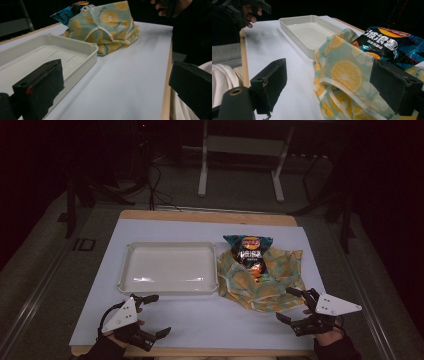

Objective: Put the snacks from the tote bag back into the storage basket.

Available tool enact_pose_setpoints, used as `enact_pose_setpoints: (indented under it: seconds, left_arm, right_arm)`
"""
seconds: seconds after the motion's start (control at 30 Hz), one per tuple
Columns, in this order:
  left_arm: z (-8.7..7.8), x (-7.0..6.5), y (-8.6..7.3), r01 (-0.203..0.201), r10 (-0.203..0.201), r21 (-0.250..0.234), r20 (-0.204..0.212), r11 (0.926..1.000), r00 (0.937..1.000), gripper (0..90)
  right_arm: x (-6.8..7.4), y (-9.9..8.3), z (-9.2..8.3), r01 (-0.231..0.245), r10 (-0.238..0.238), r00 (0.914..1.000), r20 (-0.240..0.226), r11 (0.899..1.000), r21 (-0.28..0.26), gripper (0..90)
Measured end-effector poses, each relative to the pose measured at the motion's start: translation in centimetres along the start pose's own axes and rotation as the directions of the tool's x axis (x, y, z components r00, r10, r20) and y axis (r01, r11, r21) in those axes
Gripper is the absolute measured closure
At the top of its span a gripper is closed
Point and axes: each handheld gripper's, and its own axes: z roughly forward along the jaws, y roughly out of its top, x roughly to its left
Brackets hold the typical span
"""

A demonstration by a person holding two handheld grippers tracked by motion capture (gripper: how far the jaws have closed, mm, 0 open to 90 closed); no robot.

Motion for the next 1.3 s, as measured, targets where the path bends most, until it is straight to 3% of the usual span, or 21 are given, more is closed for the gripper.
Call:
enact_pose_setpoints:
  seconds: [0.17, 0.27, 0.43, 0.57, 0.77, 0.87, 0.97, 1.07, 1.3]
  left_arm:
    - [0.1, -0.2, 0.0, -0.007, 0.007, 0.005, 0.0, 1.0, 1.0, 0.3]
    - [0.1, -0.2, 0.0, -0.009, 0.009, 0.003, 0.005, 1.0, 0.9999, 0.3]
    - [0.1, -0.2, 0.1, -0.003, 0.003, -0.001, 0.0, 1.0, 1.0, 0.3]
    - [0.3, -0.2, 0.1, -0.001, 0.001, 0.007, 0.006, 1.0, 1.0, 0.3]
    - [0.4, -0.3, 0.1, -0.005, 0.005, 0.01, 0.01, 0.9999, 0.9999, 0.3]
    - [0.4, -0.2, 0.1, -0.003, 0.003, 0.013, 0.009, 0.9999, 1.0, 0.3]
    - [0.5, -0.2, 0.1, -0.002, 0.002, 0.016, 0.009, 0.9999, 1.0, 0.3]
    - [0.5, -0.3, 0.1, -0.005, 0.004, 0.019, 0.008, 0.9998, 1.0, 0.2]
    - [0.5, -0.3, 0.1, -0.01, 0.01, 0.025, 0.006, 0.9996, 0.9999, 0.2]
  right_arm:
    - [-0.1, 0.0, 0.0, -0.006, 0.006, 1.0, -0.004, 1.0, 0.001, 14.4]
    - [0.1, 0.1, 0.1, 0.011, -0.01, 0.9999, -0.013, 1.0, 0.029, 13.7]
    - [0.6, 0.5, 0.4, -0.003, 0.004, 0.9997, -0.024, 0.999, 0.053, 12.9]
    - [0.9, 1.4, 0.6, -0.004, 0.006, 0.9992, -0.04, 0.999, 0.038, 13.2]
    - [0.3, 2.6, 0.6, -0.011, 0.011, 0.9999, -0.006, 0.999, 0.047, 12.8]
    - [-0.2, 3.2, 0.4, -0.017, 0.017, 0.9998, 0.01, 0.999, 0.032, 10.6]
    - [-0.5, 3.9, 0.2, -0.005, 0.004, 0.998, 0.064, 1.0, 0.011, 10.3]
    - [-0.9, 4.6, 0.1, 0.002, -0.001, 0.9979, 0.065, 1.0, -0.012, 10.3]
    - [-1.6, 6.3, 0.6, 0.006, -0.007, 0.9881, 0.154, 1.0, 0.008, 13.2]
